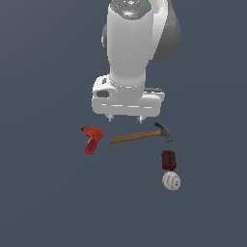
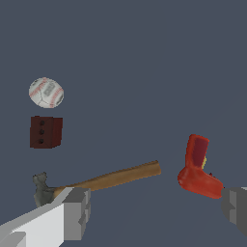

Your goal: Pick up a designated object from a clutter of objects.

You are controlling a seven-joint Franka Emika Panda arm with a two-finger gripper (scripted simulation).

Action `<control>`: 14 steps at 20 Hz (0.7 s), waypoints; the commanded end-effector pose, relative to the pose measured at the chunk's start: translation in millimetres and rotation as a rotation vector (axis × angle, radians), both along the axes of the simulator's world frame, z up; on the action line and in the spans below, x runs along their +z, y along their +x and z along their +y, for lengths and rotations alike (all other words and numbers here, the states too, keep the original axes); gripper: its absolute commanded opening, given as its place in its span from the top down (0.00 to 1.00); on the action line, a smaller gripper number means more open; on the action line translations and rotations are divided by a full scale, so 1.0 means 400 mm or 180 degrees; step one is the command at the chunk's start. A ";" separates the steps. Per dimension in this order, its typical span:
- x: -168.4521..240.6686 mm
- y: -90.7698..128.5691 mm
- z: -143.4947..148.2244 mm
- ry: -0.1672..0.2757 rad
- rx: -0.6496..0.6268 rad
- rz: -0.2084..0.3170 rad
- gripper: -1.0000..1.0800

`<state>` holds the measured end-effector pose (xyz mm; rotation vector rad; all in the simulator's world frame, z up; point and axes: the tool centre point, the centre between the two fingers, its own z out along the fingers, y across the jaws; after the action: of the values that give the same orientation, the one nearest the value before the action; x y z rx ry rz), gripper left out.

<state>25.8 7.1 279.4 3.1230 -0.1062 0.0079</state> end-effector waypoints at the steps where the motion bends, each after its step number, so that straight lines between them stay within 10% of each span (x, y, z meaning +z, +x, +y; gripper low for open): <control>1: -0.042 0.025 0.045 -0.0010 -0.0014 0.0001 0.04; 14: -0.335 0.114 0.353 0.0001 -0.0120 -0.0002 0.04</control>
<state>69.8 134.2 158.9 3.1187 -0.1568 0.0071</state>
